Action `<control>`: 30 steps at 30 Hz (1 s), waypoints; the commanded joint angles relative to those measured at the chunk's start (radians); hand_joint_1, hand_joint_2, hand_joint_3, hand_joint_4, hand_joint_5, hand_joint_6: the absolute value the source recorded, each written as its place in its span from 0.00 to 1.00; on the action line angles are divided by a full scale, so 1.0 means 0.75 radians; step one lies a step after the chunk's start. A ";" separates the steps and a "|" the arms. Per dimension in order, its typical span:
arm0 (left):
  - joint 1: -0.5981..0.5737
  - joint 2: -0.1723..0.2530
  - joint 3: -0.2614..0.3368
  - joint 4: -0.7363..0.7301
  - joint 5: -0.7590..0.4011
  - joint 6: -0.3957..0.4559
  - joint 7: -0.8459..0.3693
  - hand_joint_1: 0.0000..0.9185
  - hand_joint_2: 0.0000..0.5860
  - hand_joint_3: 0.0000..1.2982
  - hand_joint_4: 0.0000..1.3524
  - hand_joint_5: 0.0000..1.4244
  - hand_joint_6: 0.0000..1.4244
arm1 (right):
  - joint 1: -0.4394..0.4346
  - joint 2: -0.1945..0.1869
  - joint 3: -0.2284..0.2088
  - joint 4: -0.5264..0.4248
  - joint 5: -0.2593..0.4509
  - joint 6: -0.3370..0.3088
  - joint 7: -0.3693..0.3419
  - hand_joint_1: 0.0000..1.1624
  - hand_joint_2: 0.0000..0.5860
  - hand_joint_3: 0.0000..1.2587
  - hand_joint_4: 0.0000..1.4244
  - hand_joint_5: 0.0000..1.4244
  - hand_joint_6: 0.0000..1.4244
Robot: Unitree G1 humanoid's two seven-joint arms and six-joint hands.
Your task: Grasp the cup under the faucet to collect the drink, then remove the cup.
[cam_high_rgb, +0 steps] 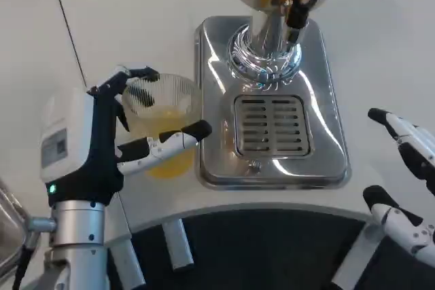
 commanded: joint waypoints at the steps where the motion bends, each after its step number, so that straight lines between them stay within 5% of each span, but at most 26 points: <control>1: 0.062 -0.022 0.039 -0.148 -0.044 -0.042 -0.049 0.83 0.00 0.80 0.86 0.89 1.00 | 0.018 -0.015 -0.006 0.022 -0.034 -0.048 -0.018 0.22 0.89 0.00 0.00 0.00 0.01; 7: 0.211 -0.004 0.084 -0.338 -0.077 -0.087 -0.146 0.83 0.00 0.80 0.86 0.89 1.00 | 0.057 -0.043 -0.011 0.014 -0.162 -0.190 -0.049 0.21 0.94 0.00 0.00 0.00 0.00; 11: 0.298 -0.002 0.104 -0.444 -0.099 -0.121 -0.221 0.83 0.00 0.80 0.86 0.89 1.00 | 0.106 -0.009 -0.002 0.047 -0.224 -0.356 -0.151 0.20 0.97 0.00 0.00 0.00 0.00; 20: 0.485 -0.046 0.057 -0.650 -0.097 -0.197 -0.308 0.83 0.00 0.79 0.86 0.89 1.00 | 0.165 0.005 0.012 0.127 -0.248 -0.588 -0.234 0.15 0.95 0.00 0.00 0.00 0.00; 30: 0.609 -0.090 0.052 -0.767 -0.098 -0.252 -0.365 0.83 0.00 0.79 0.86 0.89 1.00 | 0.147 -0.016 -0.007 0.182 -0.213 -0.705 -0.232 0.12 0.97 0.00 0.00 0.00 0.00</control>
